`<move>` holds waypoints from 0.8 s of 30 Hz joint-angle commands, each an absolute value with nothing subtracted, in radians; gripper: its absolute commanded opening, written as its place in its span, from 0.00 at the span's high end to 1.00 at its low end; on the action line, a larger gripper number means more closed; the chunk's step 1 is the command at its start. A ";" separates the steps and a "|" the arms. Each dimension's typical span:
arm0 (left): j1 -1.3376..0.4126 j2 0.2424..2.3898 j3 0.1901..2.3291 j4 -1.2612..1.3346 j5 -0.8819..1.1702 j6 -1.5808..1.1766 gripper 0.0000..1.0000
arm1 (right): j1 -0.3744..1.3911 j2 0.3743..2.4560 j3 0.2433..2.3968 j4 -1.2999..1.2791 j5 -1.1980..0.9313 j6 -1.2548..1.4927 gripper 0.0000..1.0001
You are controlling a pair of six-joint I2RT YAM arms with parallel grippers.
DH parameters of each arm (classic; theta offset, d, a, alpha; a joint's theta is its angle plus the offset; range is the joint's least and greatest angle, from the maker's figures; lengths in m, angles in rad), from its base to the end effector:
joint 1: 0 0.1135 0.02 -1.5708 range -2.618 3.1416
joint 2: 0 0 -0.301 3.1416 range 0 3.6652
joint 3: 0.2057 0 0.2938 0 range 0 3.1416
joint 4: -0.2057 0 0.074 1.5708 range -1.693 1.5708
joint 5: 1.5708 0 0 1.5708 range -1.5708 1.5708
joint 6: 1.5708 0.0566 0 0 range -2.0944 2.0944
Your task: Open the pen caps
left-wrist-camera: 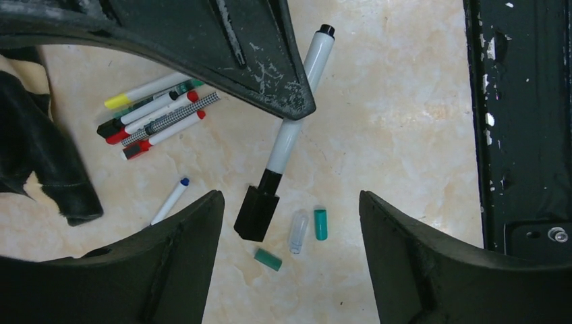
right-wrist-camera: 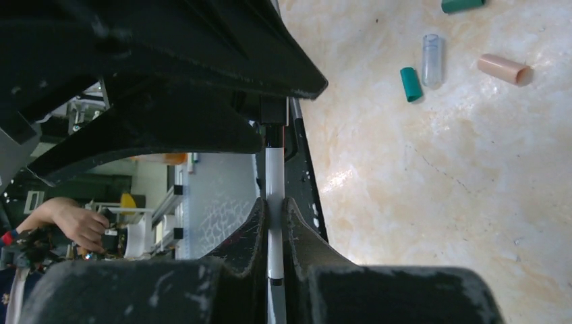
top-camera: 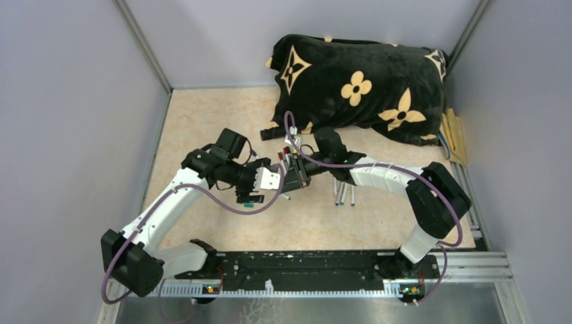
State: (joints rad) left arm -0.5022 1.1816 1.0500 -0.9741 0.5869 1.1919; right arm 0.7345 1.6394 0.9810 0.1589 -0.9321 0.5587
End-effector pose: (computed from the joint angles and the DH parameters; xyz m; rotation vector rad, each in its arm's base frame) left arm 0.2068 -0.1493 0.3055 1.9673 1.5027 -0.5045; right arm 0.2660 0.3014 0.2337 -0.8592 2.1636 1.6932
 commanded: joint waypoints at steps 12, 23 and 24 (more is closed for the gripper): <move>-0.574 1.167 1.023 -0.913 0.449 1.165 0.75 | 0.729 1.686 1.039 0.276 -1.022 0.628 1.00; -0.582 1.153 1.039 -0.873 0.465 1.147 1.00 | 0.769 1.714 1.016 0.364 -0.991 0.689 0.64; -0.582 1.153 1.041 -0.873 0.464 1.147 1.00 | 0.773 1.718 1.017 0.368 -0.987 0.692 0.64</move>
State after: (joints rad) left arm -0.5747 1.1725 1.0306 -0.9054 0.4572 1.1553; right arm 0.7425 1.6897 1.0023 0.2996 -0.9913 0.6735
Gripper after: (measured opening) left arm 0.105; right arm 0.348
